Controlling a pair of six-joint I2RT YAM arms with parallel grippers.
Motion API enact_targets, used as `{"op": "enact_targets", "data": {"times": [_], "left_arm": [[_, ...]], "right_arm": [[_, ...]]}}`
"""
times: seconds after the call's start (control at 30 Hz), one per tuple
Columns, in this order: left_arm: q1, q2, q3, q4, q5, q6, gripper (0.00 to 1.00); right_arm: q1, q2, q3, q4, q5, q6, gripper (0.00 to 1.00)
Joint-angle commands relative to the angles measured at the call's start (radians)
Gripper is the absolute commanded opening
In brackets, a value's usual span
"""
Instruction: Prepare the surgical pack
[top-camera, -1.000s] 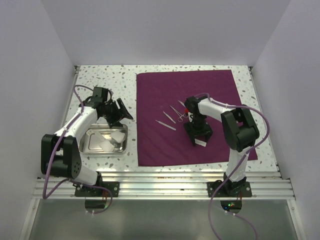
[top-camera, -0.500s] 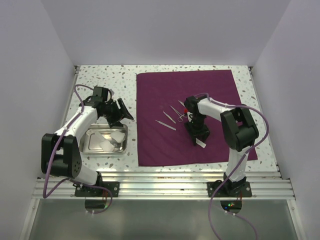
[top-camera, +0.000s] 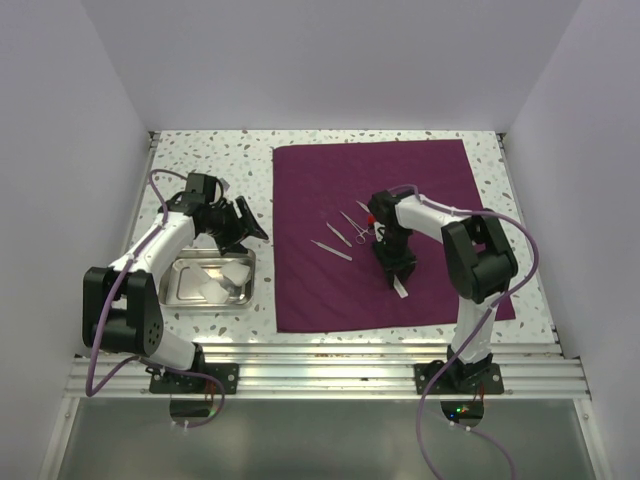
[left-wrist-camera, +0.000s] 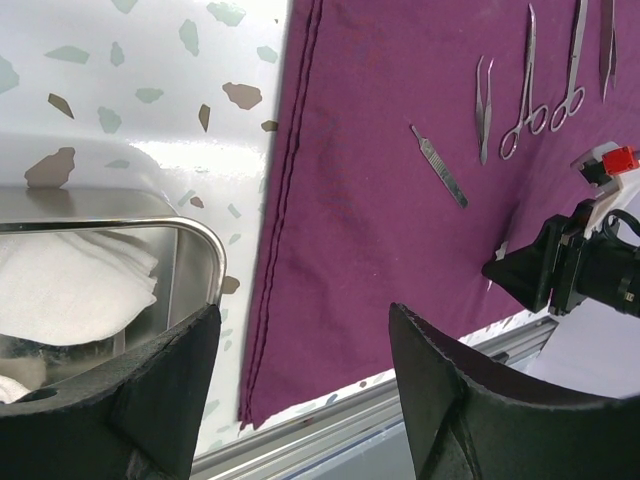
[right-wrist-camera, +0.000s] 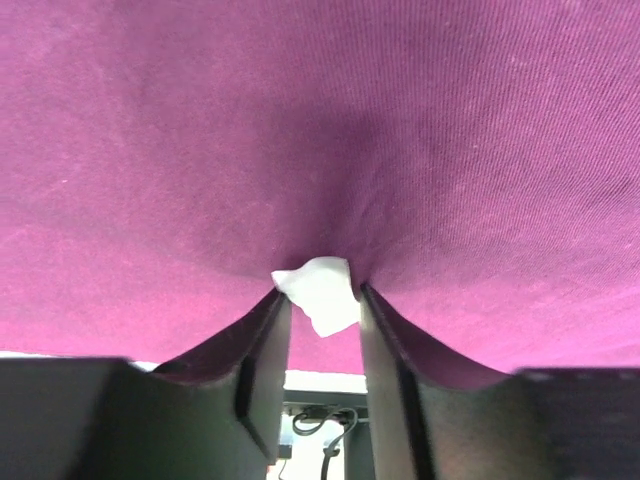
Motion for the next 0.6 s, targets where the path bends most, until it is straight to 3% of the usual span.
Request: {"op": "enact_targets", "data": {"times": [0.0,0.17,0.57], "left_arm": [[-0.003,-0.015,0.036,0.003,0.024,0.018,0.72],[-0.003,-0.026,0.015,0.01,0.042,0.014,0.72],[-0.026,-0.034,-0.002,0.041,0.117,0.007,0.72]], "right_arm": [[-0.001,-0.063,0.015,0.022,-0.025,0.004,0.36],[-0.001,-0.067,0.005,0.025,-0.058,0.01,0.27],[0.001,-0.09,0.009,0.022,-0.099,0.039,0.25]]}}
